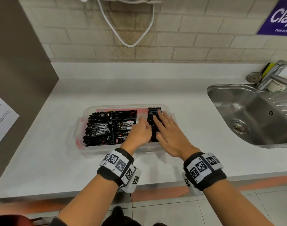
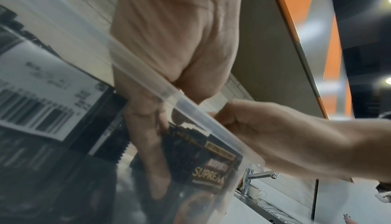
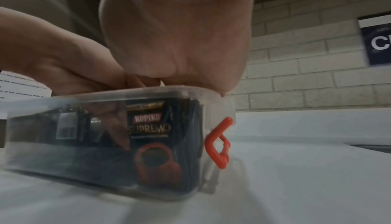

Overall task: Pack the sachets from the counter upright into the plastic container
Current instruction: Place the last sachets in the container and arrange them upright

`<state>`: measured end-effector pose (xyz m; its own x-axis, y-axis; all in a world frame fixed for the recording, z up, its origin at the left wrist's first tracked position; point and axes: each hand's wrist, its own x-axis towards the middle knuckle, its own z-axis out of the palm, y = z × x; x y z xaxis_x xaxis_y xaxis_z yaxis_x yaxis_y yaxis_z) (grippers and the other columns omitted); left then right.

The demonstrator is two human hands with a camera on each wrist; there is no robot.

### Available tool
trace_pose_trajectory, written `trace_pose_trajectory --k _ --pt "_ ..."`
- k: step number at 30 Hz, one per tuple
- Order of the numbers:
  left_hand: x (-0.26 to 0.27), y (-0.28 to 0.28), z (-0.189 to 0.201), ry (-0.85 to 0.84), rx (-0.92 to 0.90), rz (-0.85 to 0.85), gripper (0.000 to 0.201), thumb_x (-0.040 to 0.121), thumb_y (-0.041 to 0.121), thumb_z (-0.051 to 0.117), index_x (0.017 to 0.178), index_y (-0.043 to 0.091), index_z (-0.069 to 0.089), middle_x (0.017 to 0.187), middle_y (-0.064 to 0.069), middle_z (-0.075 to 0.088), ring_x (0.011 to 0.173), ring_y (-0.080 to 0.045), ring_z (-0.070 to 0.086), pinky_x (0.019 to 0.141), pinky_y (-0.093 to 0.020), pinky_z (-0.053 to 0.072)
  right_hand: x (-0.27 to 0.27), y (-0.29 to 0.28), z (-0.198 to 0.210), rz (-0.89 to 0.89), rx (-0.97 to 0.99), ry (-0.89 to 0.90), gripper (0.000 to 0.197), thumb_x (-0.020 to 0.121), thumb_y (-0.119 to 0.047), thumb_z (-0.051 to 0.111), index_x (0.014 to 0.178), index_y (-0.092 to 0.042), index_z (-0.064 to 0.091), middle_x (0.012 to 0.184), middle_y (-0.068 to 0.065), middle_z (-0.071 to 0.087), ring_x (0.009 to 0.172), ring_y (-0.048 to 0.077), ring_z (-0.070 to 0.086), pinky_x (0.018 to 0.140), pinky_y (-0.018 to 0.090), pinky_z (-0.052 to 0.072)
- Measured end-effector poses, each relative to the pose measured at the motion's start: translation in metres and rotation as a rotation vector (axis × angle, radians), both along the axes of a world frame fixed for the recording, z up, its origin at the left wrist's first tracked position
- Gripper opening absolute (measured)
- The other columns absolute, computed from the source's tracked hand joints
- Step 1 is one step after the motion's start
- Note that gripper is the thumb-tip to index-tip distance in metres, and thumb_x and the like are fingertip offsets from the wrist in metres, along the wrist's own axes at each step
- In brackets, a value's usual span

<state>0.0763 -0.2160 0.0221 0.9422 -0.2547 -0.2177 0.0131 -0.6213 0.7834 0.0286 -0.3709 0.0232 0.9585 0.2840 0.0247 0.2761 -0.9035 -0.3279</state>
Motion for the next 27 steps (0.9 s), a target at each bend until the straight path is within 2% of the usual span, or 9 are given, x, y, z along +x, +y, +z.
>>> trace_pose_trajectory --k 4,6,8,10,15,18,22,25,27 --pt "-0.002 -0.009 0.009 0.011 -0.041 0.059 0.033 0.108 0.034 0.031 0.123 0.009 0.047 0.092 -0.005 0.061 0.077 -0.015 0.057 0.057 -0.028 0.036 0.01 0.01 0.006 -0.036 -0.025 0.025 0.061 0.107 -0.029 0.027 0.16 -0.012 0.004 0.168 0.007 -0.007 0.153 0.015 -0.016 0.125 0.038 -0.009" --pt "-0.002 -0.011 0.014 0.065 -0.131 0.106 0.046 0.108 0.042 0.027 0.14 0.011 0.04 0.116 -0.007 0.061 0.109 -0.025 0.061 0.078 -0.031 0.042 0.015 0.014 0.007 -0.068 -0.074 0.06 0.061 0.108 -0.035 0.022 0.16 -0.012 0.0 0.168 0.006 -0.01 0.153 0.015 -0.018 0.125 0.04 -0.01" --pt "-0.001 -0.015 0.02 0.166 -0.31 0.144 0.062 0.106 0.054 0.023 0.156 0.019 0.026 0.157 -0.005 0.037 0.145 -0.023 0.035 0.11 -0.034 0.033 0.019 0.016 0.007 -0.102 -0.13 0.099 0.064 0.107 -0.043 0.016 0.16 -0.013 -0.004 0.167 0.005 -0.013 0.153 0.016 -0.02 0.124 0.043 -0.011" --pt "0.002 -0.022 0.028 0.299 -0.554 0.208 0.068 0.103 0.062 0.021 0.159 0.024 0.02 0.166 0.0 0.02 0.152 -0.016 0.02 0.12 -0.034 0.019 0.024 0.019 0.007 -0.104 -0.181 0.125 0.067 0.106 -0.048 0.012 0.159 -0.013 -0.007 0.167 0.004 -0.015 0.152 0.017 -0.021 0.124 0.046 -0.013" --pt "0.002 -0.034 0.039 0.493 -0.872 0.361 0.069 0.101 0.066 0.024 0.156 0.025 0.028 0.159 0.003 0.034 0.145 -0.015 0.035 0.107 -0.028 0.036 0.038 0.02 0.008 -0.098 -0.261 0.157 0.067 0.105 -0.05 0.009 0.159 -0.015 -0.01 0.167 0.003 -0.016 0.152 0.016 -0.022 0.122 0.051 -0.014" --pt "0.004 -0.036 0.035 0.527 -0.986 0.356 0.067 0.103 0.062 0.021 0.157 0.022 0.026 0.155 0.011 0.033 0.148 -0.017 0.03 0.079 -0.014 0.05 0.044 0.018 0.006 -0.103 -0.284 0.179 0.068 0.104 -0.052 0.008 0.158 -0.016 -0.012 0.167 0.003 -0.017 0.152 0.016 -0.021 0.122 0.053 -0.013" --pt "0.014 -0.032 0.019 0.554 -0.942 0.358 0.069 0.1 0.067 0.027 0.156 0.028 0.028 0.126 0.032 0.029 0.14 -0.011 0.039 0.095 -0.027 0.037 0.05 0.02 0.001 -0.125 -0.304 0.186 0.07 0.102 -0.053 0.006 0.158 -0.016 -0.013 0.166 0.004 -0.019 0.152 0.017 -0.02 0.122 0.052 -0.014" --pt "0.018 -0.033 0.012 0.548 -0.912 0.348 0.065 0.099 0.068 0.028 0.151 0.031 0.036 0.118 0.034 0.031 0.1 0.005 0.056 0.081 -0.02 0.044 0.051 0.02 -0.003 -0.13 -0.306 0.167 0.07 0.101 -0.053 0.003 0.158 -0.016 -0.012 0.166 0.004 -0.018 0.153 0.017 -0.02 0.122 0.052 -0.015" --pt "0.017 -0.033 0.012 0.543 -0.864 0.345 0.049 0.098 0.069 0.03 0.132 0.039 0.05 0.099 0.038 0.047 0.075 0.013 0.059 0.064 -0.014 0.048 0.049 0.02 -0.004 -0.126 -0.291 0.144 0.072 0.099 -0.053 0.002 0.159 -0.016 -0.01 0.167 0.004 -0.015 0.153 0.017 -0.018 0.122 0.051 -0.014"
